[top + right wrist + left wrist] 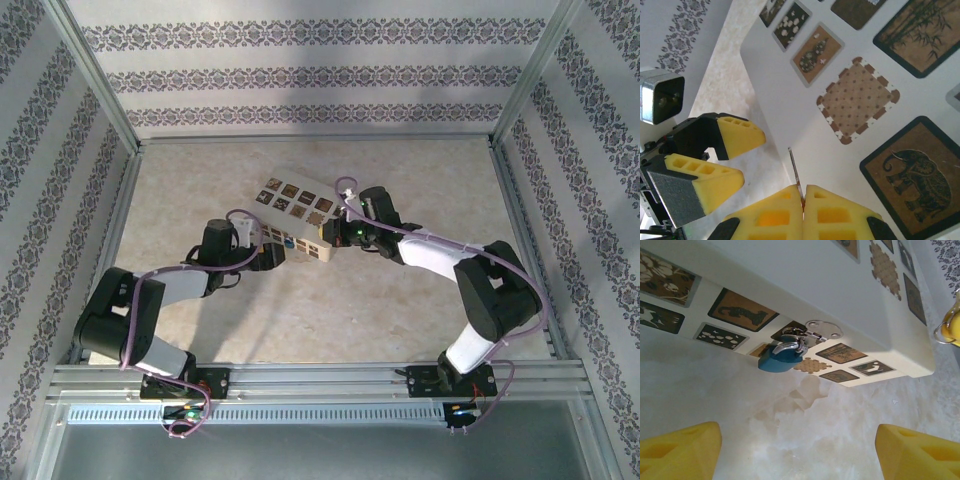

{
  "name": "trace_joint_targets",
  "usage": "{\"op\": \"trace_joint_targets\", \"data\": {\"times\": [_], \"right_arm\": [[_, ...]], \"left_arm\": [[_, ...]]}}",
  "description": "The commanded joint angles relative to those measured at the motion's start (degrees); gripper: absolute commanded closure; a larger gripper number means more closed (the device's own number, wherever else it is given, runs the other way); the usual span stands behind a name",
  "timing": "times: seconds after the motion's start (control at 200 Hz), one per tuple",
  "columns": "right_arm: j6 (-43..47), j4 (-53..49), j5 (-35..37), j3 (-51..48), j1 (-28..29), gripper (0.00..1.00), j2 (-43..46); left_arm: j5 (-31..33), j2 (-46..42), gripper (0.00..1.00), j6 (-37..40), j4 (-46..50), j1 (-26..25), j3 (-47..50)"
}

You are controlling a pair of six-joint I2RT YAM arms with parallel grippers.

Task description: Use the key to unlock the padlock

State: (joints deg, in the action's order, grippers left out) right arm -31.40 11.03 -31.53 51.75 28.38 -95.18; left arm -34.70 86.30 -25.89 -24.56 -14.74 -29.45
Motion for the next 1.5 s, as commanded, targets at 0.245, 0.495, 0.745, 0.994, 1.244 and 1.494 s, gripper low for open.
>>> {"op": "trace_joint_targets", "data": {"times": [0.245, 0.495, 0.745, 0.994, 1.244, 1.494], "right_arm": [[-1.74, 1.65, -0.04, -0.32, 0.53, 1.0, -2.56], [-1.23, 0.58, 0.15, -0.51, 0.37, 1.0, -2.38], [-0.95, 0.4, -0.11, -0.9, -0.17, 1.0, -1.94], [-1.03, 0.36, -0.33, -0.95, -0.29, 1.0, -2.11], [-1.12, 0.42, -0.54, -0.77, -0.26, 1.0, -2.47], [-1.21, 0.44, -0.55, -0.92, -0.26, 1.0, -2.36]], "left_arm": [[-4.64, 8.27, 0.25, 3.03, -9.21, 0.72, -2.68], [-4.87, 11.26, 0.28, 8.02, -9.08, 0.71, -4.77], [-6.47, 14.59, 0.34, 12.84, -7.64, 0.72, -8.45], [-8.69, 17.27, 0.41, 13.11, -7.55, 0.46, -10.53], [-8.27, 18.37, 0.48, 11.25, -10.04, -1.7, -9.95], [-6.95, 20.44, 0.5, 6.6, -16.93, -1.94, -8.77]]}}
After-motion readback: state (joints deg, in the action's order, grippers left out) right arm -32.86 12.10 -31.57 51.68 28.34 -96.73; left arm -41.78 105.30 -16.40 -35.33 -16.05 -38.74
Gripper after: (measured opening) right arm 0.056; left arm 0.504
